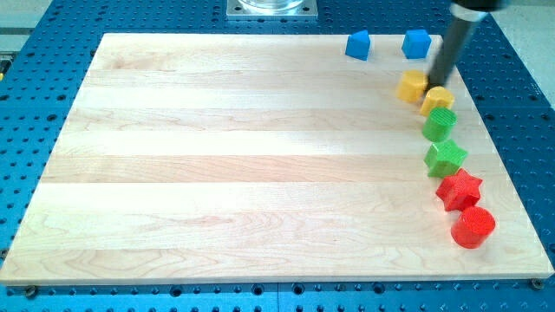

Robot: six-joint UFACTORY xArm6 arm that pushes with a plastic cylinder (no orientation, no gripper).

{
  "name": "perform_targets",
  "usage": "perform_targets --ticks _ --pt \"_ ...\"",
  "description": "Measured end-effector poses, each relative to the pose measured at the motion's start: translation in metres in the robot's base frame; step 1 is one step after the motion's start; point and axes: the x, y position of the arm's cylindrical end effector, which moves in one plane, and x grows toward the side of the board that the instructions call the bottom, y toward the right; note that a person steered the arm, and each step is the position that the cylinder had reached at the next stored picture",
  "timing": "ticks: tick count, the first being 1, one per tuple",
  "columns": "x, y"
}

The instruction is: Push the hexagon horizontally to the triangle

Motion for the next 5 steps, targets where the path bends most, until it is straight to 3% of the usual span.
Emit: perform_targets --ticks 1,2,5 --pt "-0.015 -0.084" --pt "0.000 -0.046" --pt "-0.002 -0.069"
